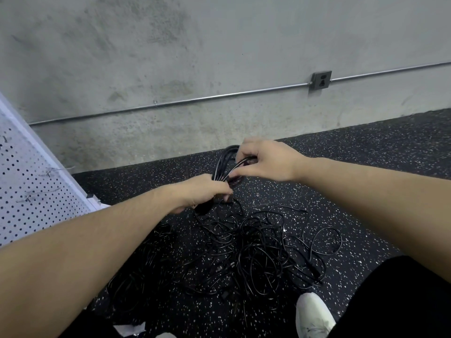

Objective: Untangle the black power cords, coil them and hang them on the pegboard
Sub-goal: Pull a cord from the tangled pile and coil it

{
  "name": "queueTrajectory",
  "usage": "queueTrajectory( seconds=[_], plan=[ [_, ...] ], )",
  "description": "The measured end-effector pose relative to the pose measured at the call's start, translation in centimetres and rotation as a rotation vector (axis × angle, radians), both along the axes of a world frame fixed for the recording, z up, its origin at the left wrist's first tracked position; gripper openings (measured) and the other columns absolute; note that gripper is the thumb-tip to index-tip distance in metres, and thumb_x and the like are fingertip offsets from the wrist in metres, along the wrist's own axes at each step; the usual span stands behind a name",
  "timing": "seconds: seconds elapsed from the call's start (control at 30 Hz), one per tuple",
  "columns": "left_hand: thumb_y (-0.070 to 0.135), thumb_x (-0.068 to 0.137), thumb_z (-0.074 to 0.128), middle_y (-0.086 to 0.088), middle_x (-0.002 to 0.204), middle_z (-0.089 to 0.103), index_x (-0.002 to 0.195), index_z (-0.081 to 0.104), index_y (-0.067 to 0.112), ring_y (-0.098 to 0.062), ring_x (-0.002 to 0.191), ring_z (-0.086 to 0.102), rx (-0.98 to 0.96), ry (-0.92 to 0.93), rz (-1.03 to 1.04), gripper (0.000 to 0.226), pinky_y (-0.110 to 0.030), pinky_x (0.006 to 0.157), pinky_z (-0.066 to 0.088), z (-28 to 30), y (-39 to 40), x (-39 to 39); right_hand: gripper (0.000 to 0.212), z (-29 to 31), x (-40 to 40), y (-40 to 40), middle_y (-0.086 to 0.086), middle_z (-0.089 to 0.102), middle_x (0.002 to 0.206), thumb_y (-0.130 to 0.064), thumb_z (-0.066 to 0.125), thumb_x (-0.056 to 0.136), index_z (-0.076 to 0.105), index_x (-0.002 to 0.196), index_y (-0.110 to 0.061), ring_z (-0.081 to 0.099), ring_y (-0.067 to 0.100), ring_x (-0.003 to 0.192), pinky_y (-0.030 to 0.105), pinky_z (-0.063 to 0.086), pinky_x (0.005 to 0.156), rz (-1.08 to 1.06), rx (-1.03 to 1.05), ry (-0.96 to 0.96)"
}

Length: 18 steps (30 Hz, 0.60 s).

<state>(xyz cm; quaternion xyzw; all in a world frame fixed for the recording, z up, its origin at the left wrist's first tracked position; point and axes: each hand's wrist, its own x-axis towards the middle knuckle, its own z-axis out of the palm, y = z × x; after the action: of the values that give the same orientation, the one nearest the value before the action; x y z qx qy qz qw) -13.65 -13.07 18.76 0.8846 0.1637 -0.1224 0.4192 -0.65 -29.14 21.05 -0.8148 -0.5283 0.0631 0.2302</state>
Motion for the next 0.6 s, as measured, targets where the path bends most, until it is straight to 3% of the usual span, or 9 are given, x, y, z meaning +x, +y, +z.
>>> queueTrajectory(
  seconds=[0.07,0.13,0.2,0.23,0.27,0.33,0.37,0.5,0.6],
  plan=[
    [0.037,0.101,0.056,0.009,0.061,0.054,0.064,0.067,0.023,-0.015,0.065,0.047,0.027,0.041,-0.044,0.041,-0.03,0.062,0.035,-0.2,0.1,0.1,0.028,0.2,0.0,0.0,-0.02,0.051,0.107,-0.063,0.07,0.082,0.063,0.089,-0.037,0.05,-0.006,0.073,0.028,0.037,0.069,0.012,0.004,-0.118],
    [0.049,0.1,0.055,-0.006,0.075,0.061,0.059,0.068,0.026,-0.02,0.072,0.051,0.096,0.061,-0.097,0.049,-0.033,0.068,0.04,-0.5,0.3,0.1,0.032,0.1,0.0,0.0,-0.021,0.046,0.122,-0.071,0.066,0.078,0.061,0.084,-0.04,0.053,-0.002,0.078,0.03,0.039,0.075,0.024,-0.015,-0.223],
    [0.06,0.095,0.054,-0.017,0.087,0.07,0.059,0.07,0.026,-0.019,0.073,0.056,0.117,0.073,-0.126,0.052,-0.033,0.072,0.045,-0.6,0.3,0.1,0.037,-0.3,0.2,0.1,-0.014,0.049,0.134,-0.074,0.062,0.077,0.055,0.077,-0.038,0.055,0.006,0.102,0.034,0.042,0.092,0.062,-0.014,-0.216],
    [0.06,0.095,0.055,-0.013,0.088,0.074,0.061,0.071,0.024,-0.015,0.071,0.059,0.112,0.063,-0.135,0.052,-0.03,0.071,0.046,-0.5,0.3,0.0,0.037,-0.5,0.2,0.2,-0.013,0.057,0.129,-0.071,0.062,0.079,0.053,0.075,-0.035,0.055,0.007,0.106,0.034,0.043,0.095,0.086,-0.009,-0.162],
    [0.056,0.098,0.056,-0.004,0.079,0.075,0.067,0.074,0.018,-0.009,0.065,0.06,0.105,0.049,-0.14,0.052,-0.025,0.067,0.046,-0.2,0.2,-0.2,0.038,-0.7,0.2,0.1,-0.018,0.064,0.11,-0.065,0.066,0.082,0.051,0.074,-0.031,0.056,0.003,0.095,0.029,0.045,0.088,0.101,-0.002,-0.063],
    [0.049,0.101,0.057,0.013,0.06,0.067,0.078,0.072,0.003,0.001,0.052,0.056,0.094,0.033,-0.127,0.053,-0.017,0.055,0.042,0.0,0.0,-0.3,0.039,-1.3,0.4,0.1,-0.023,0.054,0.066,-0.049,0.073,0.087,0.048,0.074,-0.021,0.045,-0.002,0.063,0.017,0.038,0.062,0.104,0.001,0.164],
    [0.046,0.101,0.057,0.015,0.057,0.065,0.078,0.07,0.003,0.0,0.05,0.054,0.069,0.029,-0.113,0.05,-0.016,0.053,0.041,0.1,-0.1,-0.4,0.039,-1.5,0.5,0.1,-0.021,0.049,0.058,-0.044,0.075,0.088,0.048,0.074,-0.019,0.042,0.0,0.057,0.016,0.034,0.056,0.103,0.01,0.22],
    [0.036,0.101,0.062,0.009,0.064,0.071,0.106,0.057,0.015,-0.003,0.047,0.05,-0.099,-0.065,-0.032,0.022,-0.019,0.045,0.039,0.1,-0.2,-0.3,0.042,-1.7,1.0,0.2,-0.013,0.051,0.058,-0.042,0.075,0.089,0.052,0.078,-0.009,0.044,0.001,0.052,0.017,0.037,0.052,0.082,0.042,0.284],
    [0.033,0.099,0.066,0.001,0.076,0.073,0.113,0.052,0.028,-0.01,0.059,0.059,-0.12,-0.106,-0.034,0.021,-0.028,0.056,0.053,-0.2,0.7,0.1,0.039,-1.6,1.0,0.1,-0.01,0.052,0.064,-0.043,0.071,0.091,0.055,0.082,-0.01,0.045,0.003,0.055,0.02,0.039,0.054,0.078,0.021,0.231]
  ],
)
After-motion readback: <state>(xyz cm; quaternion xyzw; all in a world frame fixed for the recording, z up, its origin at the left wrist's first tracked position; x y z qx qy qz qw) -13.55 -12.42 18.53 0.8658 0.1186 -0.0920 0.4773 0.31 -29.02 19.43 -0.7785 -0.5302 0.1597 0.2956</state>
